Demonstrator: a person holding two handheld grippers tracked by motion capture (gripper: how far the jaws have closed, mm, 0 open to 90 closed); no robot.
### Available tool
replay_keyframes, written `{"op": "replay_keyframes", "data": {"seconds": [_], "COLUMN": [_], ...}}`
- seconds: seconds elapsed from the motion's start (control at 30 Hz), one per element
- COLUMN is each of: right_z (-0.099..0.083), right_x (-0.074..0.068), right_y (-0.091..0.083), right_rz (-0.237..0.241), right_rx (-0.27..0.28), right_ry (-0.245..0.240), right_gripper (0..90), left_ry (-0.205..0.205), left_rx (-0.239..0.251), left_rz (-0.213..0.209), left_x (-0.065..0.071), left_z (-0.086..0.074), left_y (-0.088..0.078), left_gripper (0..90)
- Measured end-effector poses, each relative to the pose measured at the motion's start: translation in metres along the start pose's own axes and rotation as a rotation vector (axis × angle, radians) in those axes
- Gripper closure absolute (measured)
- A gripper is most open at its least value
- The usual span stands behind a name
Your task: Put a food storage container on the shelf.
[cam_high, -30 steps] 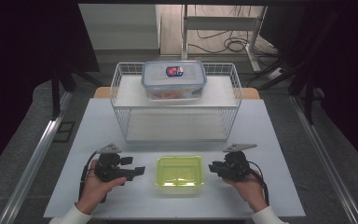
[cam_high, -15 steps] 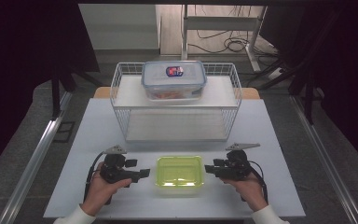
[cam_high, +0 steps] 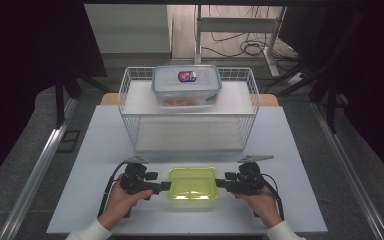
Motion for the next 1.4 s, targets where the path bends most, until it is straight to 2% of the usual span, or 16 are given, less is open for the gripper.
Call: {"op": "replay_keyframes", "data": {"seconds": [0.23,0.43,0.57,0.87,1.03,1.17,1.2,1.23,1.4], "right_z": [0.000,0.000,0.000,-0.002,-0.002,-0.003,-0.003,-0.003,-0.005], "right_x": [-0.002,-0.004,-0.004,-0.008,-0.008,-0.008,-0.008,-0.008,-0.008], "right_y": [0.005,0.011,0.013,0.019,0.018,0.017,0.016,0.016,0.015], "right_rz": [0.022,0.037,0.039,0.063,0.078,0.099,0.103,0.111,0.125], "right_rx": [-0.006,-0.010,-0.018,-0.039,-0.042,-0.044,-0.043,-0.043,-0.031], "right_ry": [0.010,0.020,0.019,0.017,0.023,0.035,0.038,0.040,0.068], "right_gripper": [44.9,45.9,46.5,52.2,57.5,60.4,60.8,61.9,64.4], "left_ry": [-0.011,-0.034,-0.027,-0.039,-0.042,-0.030,-0.014,-0.012,0.009], "left_rx": [-0.016,-0.031,-0.047,-0.070,-0.063,-0.052,-0.045,-0.041,-0.038], "left_rz": [-0.009,-0.039,-0.046,-0.082,-0.083,-0.081,-0.052,-0.059,-0.056], "left_x": [0.001,0.000,0.002,0.003,0.003,0.003,0.003,0.004,0.007], "left_z": [0.000,0.001,0.000,-0.002,-0.002,-0.002,-0.003,-0.003,-0.005], "left_y": [0.007,0.012,0.014,0.020,0.019,0.016,0.015,0.015,0.012], "left_gripper": [27.1,29.8,32.2,46.1,49.8,54.9,59.6,62.6,63.6]}}
Point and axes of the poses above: each handheld gripper's, and its own axes: y roughly forward along the jaws, z roughly out of its top, x roughly to its right, the point moved 2 cm from there along y, roughly forward along the jaws, and after that the axes turned 5 degrees about -y, right-handed, at the moved point
